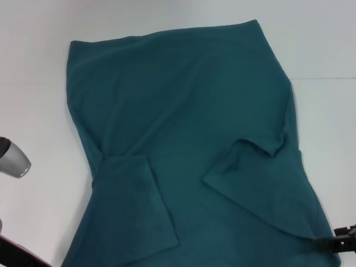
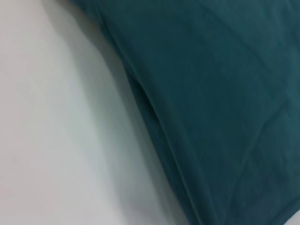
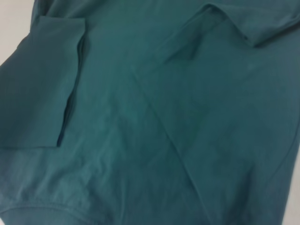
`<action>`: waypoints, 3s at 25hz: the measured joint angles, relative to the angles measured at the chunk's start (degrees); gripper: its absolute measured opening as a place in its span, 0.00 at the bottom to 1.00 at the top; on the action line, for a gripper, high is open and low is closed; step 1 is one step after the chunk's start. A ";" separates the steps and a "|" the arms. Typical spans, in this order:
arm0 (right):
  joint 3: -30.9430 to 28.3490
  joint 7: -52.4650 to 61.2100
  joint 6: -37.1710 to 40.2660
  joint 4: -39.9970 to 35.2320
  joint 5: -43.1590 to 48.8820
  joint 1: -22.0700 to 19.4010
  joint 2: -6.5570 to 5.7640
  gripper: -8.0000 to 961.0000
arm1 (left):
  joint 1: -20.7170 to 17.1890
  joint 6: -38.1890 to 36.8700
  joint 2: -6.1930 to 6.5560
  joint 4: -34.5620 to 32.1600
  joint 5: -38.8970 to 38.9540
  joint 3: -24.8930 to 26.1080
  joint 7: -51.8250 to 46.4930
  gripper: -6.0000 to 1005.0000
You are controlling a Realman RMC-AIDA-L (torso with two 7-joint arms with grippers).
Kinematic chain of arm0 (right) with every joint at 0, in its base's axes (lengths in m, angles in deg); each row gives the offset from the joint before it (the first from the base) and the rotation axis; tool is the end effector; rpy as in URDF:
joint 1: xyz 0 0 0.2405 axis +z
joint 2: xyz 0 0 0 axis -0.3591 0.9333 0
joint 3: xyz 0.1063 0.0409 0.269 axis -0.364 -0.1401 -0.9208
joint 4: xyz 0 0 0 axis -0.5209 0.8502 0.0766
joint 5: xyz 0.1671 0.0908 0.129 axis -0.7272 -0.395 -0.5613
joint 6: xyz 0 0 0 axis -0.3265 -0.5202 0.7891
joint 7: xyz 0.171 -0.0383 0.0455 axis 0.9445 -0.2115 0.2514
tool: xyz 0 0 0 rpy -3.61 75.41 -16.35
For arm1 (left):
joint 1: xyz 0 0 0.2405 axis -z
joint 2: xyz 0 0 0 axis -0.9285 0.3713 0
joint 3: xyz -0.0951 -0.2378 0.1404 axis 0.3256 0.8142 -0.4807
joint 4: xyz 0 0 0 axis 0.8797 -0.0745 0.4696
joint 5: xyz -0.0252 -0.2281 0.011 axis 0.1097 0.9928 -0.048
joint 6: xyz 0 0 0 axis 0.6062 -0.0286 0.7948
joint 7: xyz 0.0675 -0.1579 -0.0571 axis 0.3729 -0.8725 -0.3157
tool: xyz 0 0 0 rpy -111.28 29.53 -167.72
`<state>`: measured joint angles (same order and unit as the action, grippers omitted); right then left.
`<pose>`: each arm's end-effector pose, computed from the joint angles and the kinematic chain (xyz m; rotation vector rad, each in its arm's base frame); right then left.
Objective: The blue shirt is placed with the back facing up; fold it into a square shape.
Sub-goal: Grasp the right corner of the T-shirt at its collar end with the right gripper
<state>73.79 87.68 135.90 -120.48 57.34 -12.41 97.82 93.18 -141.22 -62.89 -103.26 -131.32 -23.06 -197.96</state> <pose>0.3206 0.2974 0.0071 -2.3837 1.4442 -0.0714 -0.3183 0.3097 -0.0265 -2.5848 -1.4638 0.5034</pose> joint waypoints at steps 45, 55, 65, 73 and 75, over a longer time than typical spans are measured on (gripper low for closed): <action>2.48 1.78 -0.89 -0.83 -0.51 -4.02 -0.06 0.68 | -2.37 -2.13 -0.30 -1.44 2.11 0.56 2.45 0.05; 2.94 3.09 -1.49 -0.71 1.98 -3.14 -0.10 0.63 | -2.19 -1.91 -0.30 -0.89 2.11 1.04 2.96 0.05; 3.63 3.54 -2.45 -0.10 2.65 -2.70 -0.13 0.59 | -2.08 -1.80 -0.28 -0.44 2.11 1.04 3.16 0.05; 5.18 3.92 -2.81 0.25 3.29 -2.42 -0.15 0.56 | -2.17 -1.80 -0.21 -0.15 2.11 1.04 3.56 0.05; 5.54 4.18 -3.00 0.39 3.47 -2.34 -0.18 0.56 | -2.24 -1.80 -0.21 -0.15 2.11 1.04 3.64 0.05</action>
<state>79.33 91.85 132.91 -120.09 60.80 -14.75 97.63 90.94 -143.02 -63.10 -103.40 -129.21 -22.02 -194.33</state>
